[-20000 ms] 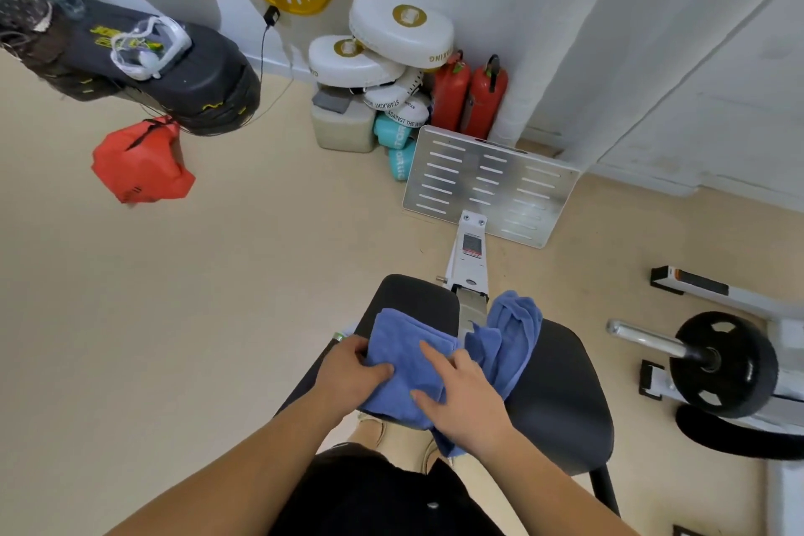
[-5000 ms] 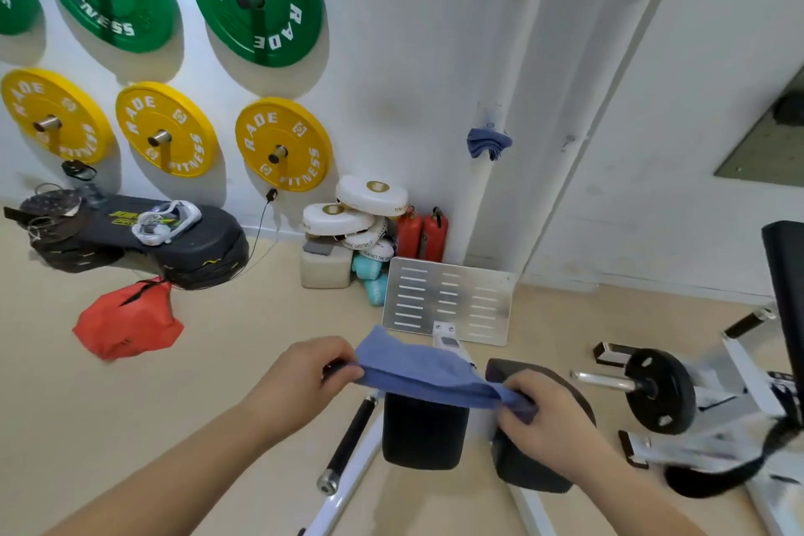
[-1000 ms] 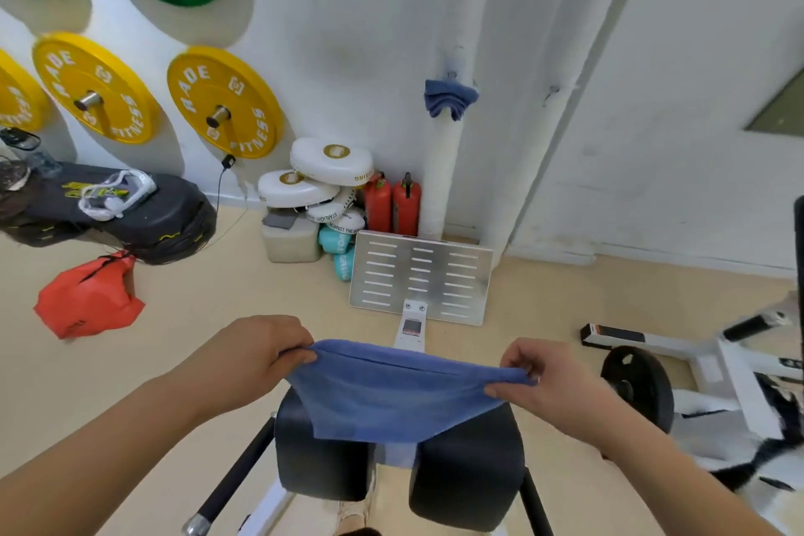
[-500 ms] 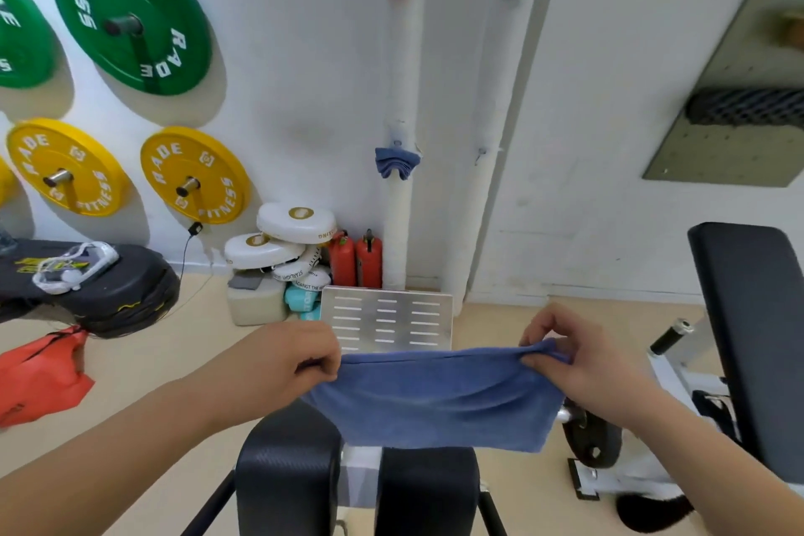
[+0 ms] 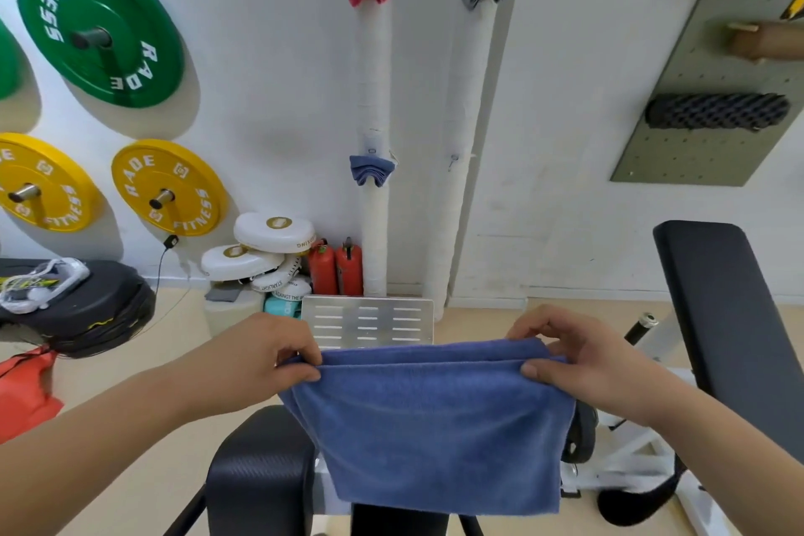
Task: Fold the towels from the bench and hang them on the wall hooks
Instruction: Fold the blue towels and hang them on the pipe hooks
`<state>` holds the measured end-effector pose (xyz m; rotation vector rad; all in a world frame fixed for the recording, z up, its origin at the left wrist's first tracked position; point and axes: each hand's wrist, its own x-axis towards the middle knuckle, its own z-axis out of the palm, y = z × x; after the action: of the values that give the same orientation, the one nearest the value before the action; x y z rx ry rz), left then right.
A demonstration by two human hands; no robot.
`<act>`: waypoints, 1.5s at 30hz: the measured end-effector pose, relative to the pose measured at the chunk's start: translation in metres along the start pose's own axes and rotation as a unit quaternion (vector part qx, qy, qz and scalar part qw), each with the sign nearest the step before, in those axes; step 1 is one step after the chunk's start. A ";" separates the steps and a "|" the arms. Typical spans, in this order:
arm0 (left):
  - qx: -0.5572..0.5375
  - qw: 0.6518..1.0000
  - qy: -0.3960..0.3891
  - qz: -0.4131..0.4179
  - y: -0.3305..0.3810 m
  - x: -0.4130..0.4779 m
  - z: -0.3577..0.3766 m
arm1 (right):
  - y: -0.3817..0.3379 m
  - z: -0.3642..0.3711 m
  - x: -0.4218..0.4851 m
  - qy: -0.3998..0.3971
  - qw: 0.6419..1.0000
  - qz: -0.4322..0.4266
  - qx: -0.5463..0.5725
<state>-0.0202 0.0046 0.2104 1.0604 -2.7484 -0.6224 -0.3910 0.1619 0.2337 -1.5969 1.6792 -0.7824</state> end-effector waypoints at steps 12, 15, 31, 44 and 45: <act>-0.053 0.999 0.006 0.000 0.021 0.039 -0.010 | 0.026 -0.016 -0.019 0.034 0.995 0.081 -0.040; -0.061 0.998 -0.004 -0.005 0.023 0.046 -0.009 | 0.032 -0.016 -0.024 0.063 0.996 0.067 -0.021; -0.076 0.996 -0.041 0.001 0.017 0.052 -0.006 | 0.047 0.010 -0.030 0.143 0.987 -0.016 -0.070; -0.024 0.999 -0.029 0.003 -0.005 0.042 0.009 | 0.057 0.023 -0.019 0.135 0.981 0.028 -0.136; -0.024 0.999 -0.027 0.001 -0.007 0.040 0.011 | 0.060 0.025 -0.018 0.126 0.979 0.024 -0.157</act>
<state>-0.0490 -0.0230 0.1963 1.0454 -2.7644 -0.7237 -0.4054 0.1844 0.1717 -1.7156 2.1024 -0.7484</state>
